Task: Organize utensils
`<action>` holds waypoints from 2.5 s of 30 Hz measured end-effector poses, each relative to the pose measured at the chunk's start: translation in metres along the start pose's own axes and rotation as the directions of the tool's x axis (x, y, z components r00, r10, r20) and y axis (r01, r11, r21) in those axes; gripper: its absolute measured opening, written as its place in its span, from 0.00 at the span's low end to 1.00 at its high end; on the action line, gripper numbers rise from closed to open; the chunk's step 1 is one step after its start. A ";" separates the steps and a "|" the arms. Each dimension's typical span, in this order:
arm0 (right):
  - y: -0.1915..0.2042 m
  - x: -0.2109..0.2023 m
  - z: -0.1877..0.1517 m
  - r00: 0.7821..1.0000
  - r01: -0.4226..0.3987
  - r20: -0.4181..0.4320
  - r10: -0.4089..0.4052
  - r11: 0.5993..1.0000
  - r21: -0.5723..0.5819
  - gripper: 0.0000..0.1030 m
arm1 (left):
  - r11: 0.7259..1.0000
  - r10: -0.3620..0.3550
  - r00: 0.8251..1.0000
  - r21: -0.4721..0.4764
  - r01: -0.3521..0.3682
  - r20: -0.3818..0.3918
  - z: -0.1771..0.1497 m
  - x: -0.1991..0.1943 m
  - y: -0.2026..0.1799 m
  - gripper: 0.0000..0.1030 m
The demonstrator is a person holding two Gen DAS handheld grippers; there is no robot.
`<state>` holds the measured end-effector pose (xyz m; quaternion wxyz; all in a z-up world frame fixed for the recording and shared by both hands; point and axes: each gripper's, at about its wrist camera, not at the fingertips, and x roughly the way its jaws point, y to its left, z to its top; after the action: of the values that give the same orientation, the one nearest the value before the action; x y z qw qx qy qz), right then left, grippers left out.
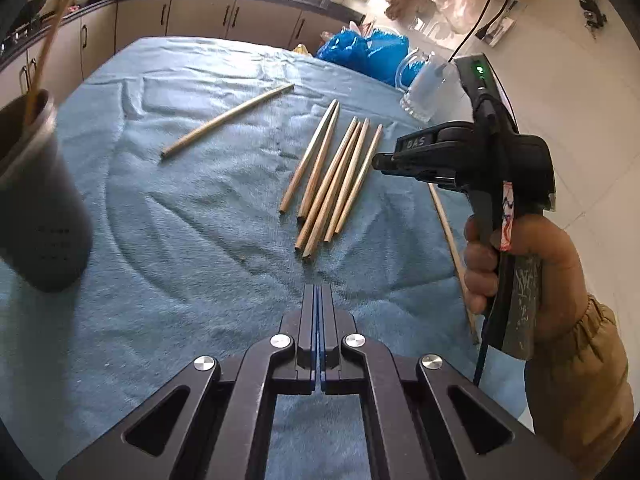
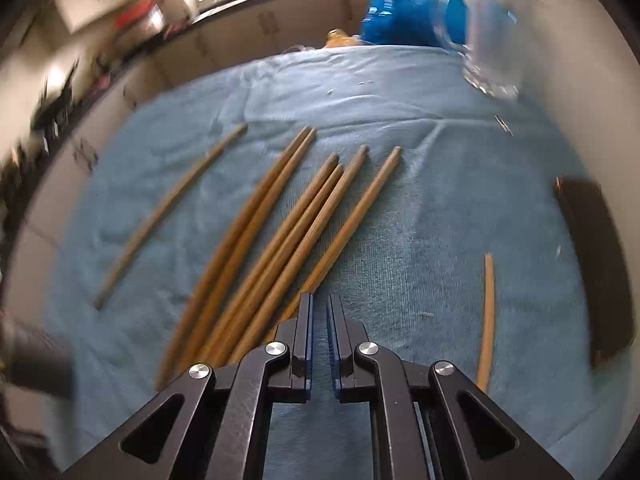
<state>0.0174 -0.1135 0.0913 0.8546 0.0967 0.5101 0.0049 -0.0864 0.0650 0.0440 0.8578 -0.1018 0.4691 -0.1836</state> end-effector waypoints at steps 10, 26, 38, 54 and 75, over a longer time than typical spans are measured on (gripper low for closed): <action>0.017 0.003 -0.004 0.998 0.060 -0.014 -0.060 0.998 -0.002 0.10 | 1.000 -0.001 0.999 -0.014 0.001 0.043 -0.002 -0.009 0.010 0.00; 0.017 -0.004 -0.015 0.995 0.067 -0.071 -0.069 0.997 -0.029 0.10 | 1.000 0.019 0.998 -0.024 -0.018 0.059 -0.006 -0.024 0.013 0.00; -0.013 -0.090 -0.116 0.997 -0.076 -0.033 0.073 0.988 -0.131 0.31 | 0.998 0.020 0.999 0.059 -0.017 -0.042 -0.012 0.007 -0.029 0.00; -0.092 -0.026 -0.020 0.995 0.077 -0.049 -0.084 0.989 -0.123 0.27 | 0.986 0.095 0.985 0.151 -0.074 -0.143 0.034 0.111 -0.101 0.12; -0.083 -0.051 -0.074 0.974 -0.002 -0.224 -0.038 0.985 -0.173 0.13 | 0.989 0.062 0.956 0.149 -0.019 -0.286 0.018 0.088 -0.086 0.07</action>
<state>-0.0792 -0.1887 0.0879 0.7961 0.0169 0.6027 0.0520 -0.0464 -0.0495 0.0156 0.7887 -0.0018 0.5770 -0.2123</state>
